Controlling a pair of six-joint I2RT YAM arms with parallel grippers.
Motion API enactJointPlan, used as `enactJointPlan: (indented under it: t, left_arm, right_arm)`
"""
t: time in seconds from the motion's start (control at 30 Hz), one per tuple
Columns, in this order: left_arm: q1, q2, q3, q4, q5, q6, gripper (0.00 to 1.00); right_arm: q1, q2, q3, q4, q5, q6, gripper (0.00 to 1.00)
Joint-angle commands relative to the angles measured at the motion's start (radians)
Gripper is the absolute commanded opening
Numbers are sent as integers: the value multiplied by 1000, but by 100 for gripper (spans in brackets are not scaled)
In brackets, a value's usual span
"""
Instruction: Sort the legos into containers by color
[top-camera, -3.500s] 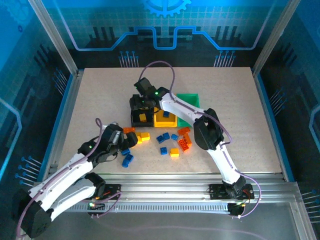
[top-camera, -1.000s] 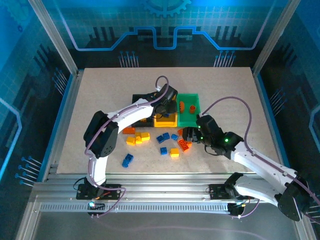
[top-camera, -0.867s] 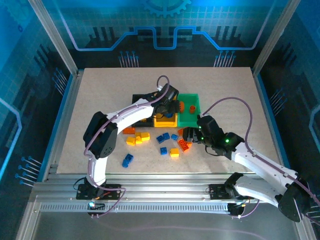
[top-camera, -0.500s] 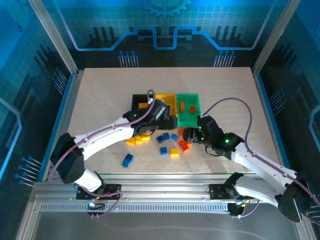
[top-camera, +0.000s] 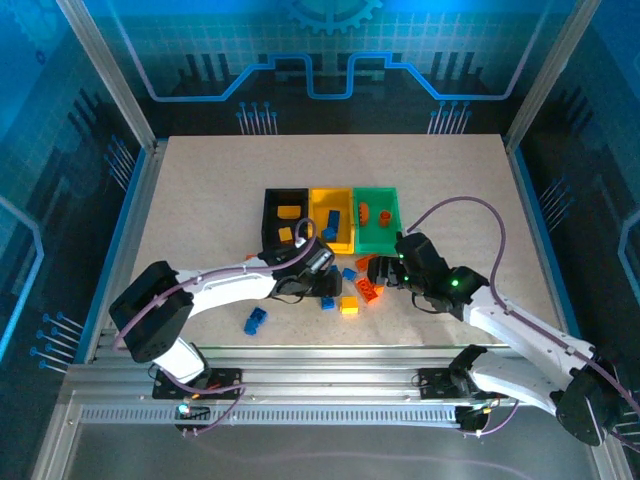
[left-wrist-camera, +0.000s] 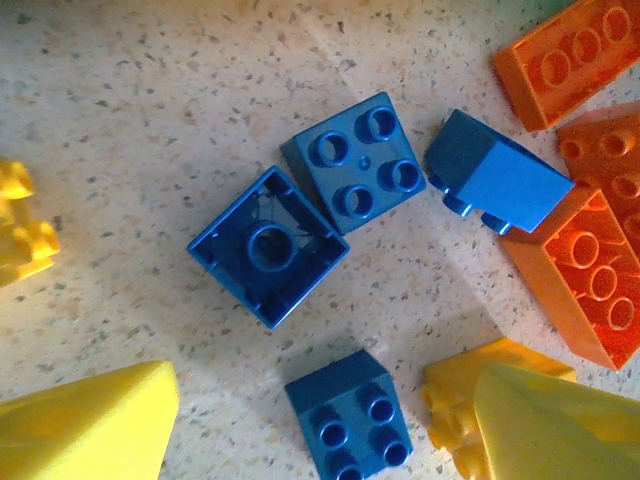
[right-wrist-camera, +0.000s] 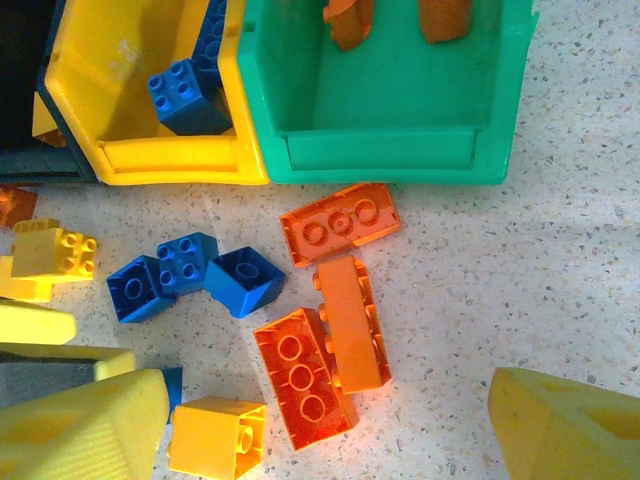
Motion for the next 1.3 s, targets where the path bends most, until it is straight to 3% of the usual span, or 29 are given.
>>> enactJointPlan:
  t: [0.0,0.47,0.6,0.7,0.9,1.07,1.27]
  left_arm:
    - [-10,35,-9,48,48,-18,77]
    - [-83,130,2,-45,5,-12,59]
    - [-87,148,-2,-63,-16,-8,46]
    - [-87,123,-8,-68,-26,-11,37]
    - [-84,9,31,-105,-57,-9,28]
    - [-7,-46,140,-108,-69,15,28]
    - [113,90,378,-148,-123,91,28]
  right_arm:
    - [-18,-27,-7,-19,31,16,85]
    - [-32,-25,-21,-14,23,14,85]
    - [-34,-30,-19,-18,20,16,85]
    - [-35,-36,-17,-20,22,17,85]
    - [-39,-43,-17,-25,25,25,85]
    - [-43,-45,-26,-26,32,36,85]
    - [-47,-42,-24,-31,30,42,85]
